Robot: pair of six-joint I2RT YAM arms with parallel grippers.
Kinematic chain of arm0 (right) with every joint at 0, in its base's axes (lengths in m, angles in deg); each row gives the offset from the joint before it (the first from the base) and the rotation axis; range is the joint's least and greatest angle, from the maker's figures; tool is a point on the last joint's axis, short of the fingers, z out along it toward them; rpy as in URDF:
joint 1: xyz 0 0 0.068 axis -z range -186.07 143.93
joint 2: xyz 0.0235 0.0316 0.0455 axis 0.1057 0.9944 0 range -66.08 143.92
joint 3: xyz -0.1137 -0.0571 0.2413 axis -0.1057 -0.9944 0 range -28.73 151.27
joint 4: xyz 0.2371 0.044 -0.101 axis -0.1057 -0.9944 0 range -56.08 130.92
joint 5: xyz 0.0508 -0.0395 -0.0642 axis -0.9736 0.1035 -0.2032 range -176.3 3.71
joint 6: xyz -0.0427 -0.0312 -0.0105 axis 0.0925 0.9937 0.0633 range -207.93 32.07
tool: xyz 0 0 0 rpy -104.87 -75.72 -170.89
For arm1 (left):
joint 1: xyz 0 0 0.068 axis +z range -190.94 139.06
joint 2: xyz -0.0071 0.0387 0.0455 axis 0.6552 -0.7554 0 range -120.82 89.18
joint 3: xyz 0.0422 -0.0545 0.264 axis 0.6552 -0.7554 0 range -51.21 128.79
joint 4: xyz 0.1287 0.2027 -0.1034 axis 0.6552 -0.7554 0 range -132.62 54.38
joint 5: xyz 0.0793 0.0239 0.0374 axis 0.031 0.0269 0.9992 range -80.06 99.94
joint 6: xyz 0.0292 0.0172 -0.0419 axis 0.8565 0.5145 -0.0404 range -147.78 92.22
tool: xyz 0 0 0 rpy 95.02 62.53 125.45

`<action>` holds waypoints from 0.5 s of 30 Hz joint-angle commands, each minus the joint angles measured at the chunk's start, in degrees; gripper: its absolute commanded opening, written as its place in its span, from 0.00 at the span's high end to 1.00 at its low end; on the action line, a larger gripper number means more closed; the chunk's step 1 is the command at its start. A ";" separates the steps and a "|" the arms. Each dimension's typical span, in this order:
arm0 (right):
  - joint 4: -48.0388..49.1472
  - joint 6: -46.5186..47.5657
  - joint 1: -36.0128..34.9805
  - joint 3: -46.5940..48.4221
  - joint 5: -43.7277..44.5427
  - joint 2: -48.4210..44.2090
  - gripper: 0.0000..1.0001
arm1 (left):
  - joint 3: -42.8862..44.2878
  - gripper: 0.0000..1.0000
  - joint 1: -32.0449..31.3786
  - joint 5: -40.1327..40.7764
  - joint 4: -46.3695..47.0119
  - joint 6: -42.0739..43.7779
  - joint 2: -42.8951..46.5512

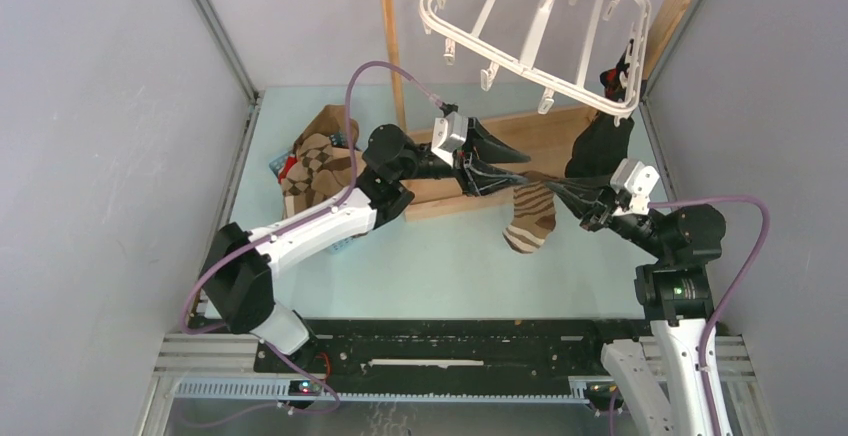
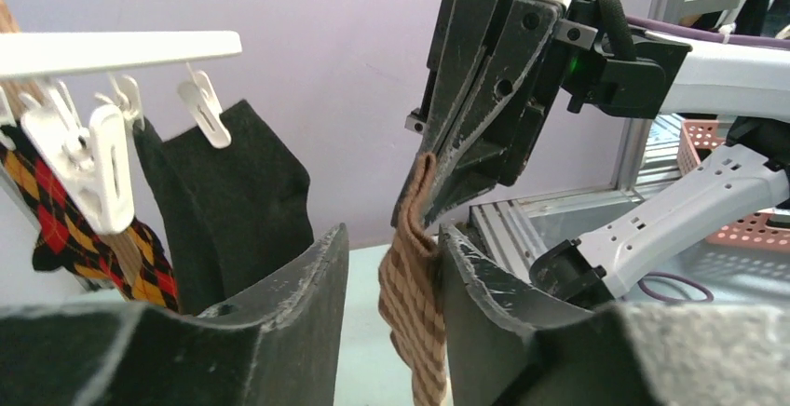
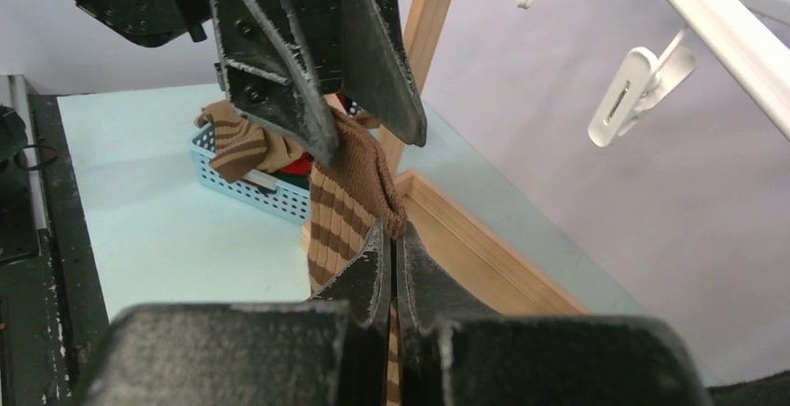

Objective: Clip the socks to the hanger
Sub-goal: Adjust the sock.

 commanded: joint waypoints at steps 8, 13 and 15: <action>7.49 -5.05 -1.42 2.85 -0.49 0.86 1.00 | 5.57 0.95 -0.66 -0.58 -1.88 -1.88 1.06; 11.39 -8.51 -1.42 3.55 -0.41 0.99 1.00 | 6.10 1.00 -0.26 1.35 -3.55 -1.70 2.76; 13.24 -10.41 -1.47 3.55 -0.17 1.17 0.89 | 7.01 1.00 0.08 2.37 -3.56 -2.53 3.55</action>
